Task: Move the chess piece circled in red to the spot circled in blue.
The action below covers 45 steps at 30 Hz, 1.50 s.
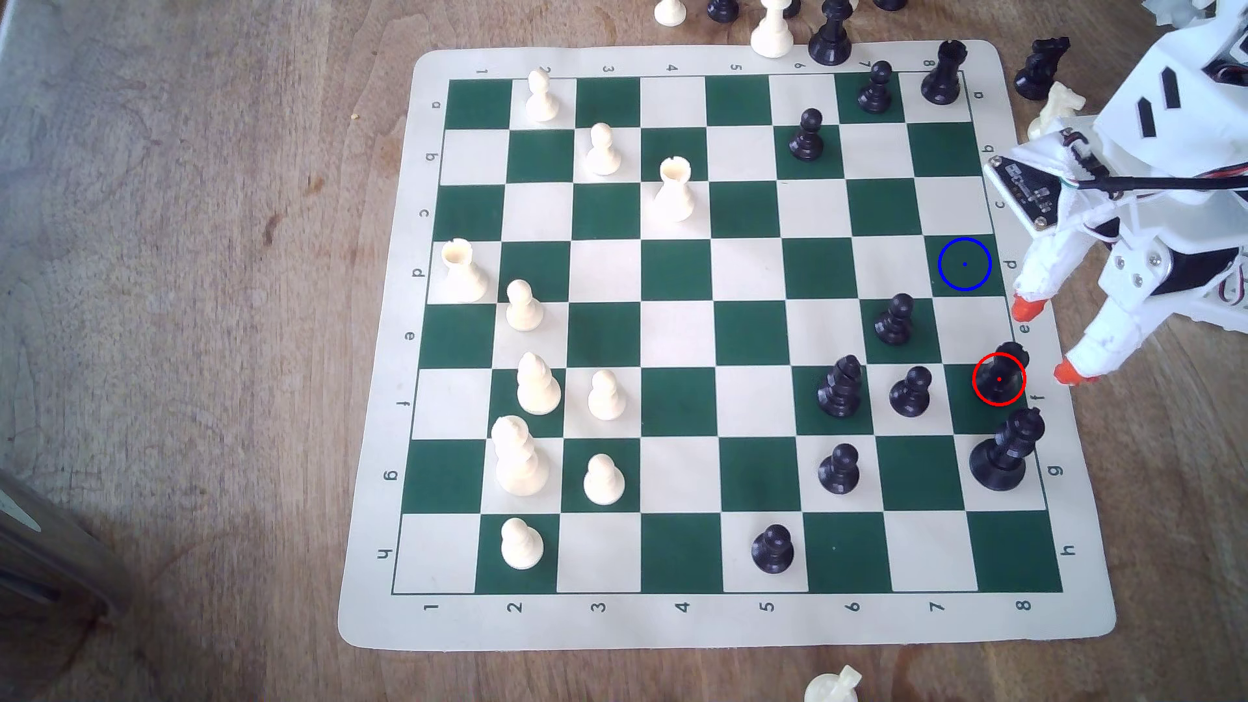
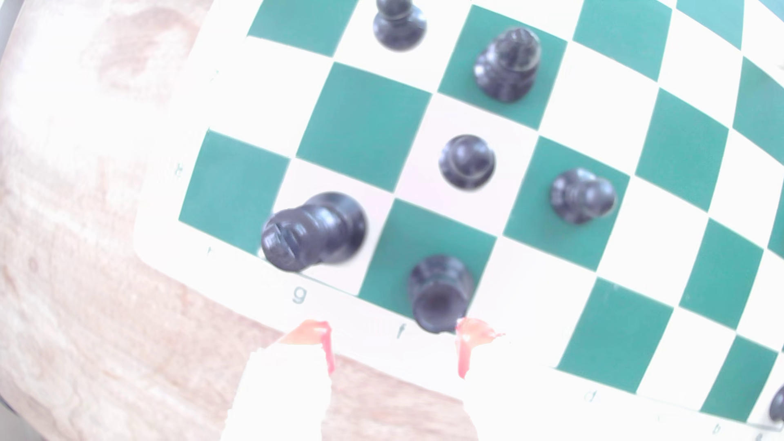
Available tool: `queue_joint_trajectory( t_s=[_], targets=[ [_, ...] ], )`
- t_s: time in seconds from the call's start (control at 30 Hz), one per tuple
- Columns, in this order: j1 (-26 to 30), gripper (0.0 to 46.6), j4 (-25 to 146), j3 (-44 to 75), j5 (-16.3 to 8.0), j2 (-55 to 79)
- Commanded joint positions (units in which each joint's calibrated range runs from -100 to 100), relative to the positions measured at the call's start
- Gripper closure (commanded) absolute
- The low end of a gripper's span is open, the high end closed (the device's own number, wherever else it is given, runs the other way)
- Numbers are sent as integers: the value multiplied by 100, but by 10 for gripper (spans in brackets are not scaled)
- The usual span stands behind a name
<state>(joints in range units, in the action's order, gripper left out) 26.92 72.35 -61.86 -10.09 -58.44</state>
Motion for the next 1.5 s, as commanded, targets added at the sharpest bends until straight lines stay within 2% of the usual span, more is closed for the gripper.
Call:
queue_joint_trajectory(
  t_s=[0.0,0.23,0.37,1.2,1.3,1.37,1.4,1.47],
  targets=[
    [-60,295,-323,-215,29,182],
    [-247,248,-642,-677,68,80],
    [-357,245,-806,-913,98,-39],
    [-459,290,-1510,-1484,156,106],
    [-466,324,-1576,-1502,161,131],
    [-466,372,-1576,-1502,166,140],
    [-459,420,-1576,-1520,171,140],
    [-443,463,-1576,-1529,176,140]
  ],
)
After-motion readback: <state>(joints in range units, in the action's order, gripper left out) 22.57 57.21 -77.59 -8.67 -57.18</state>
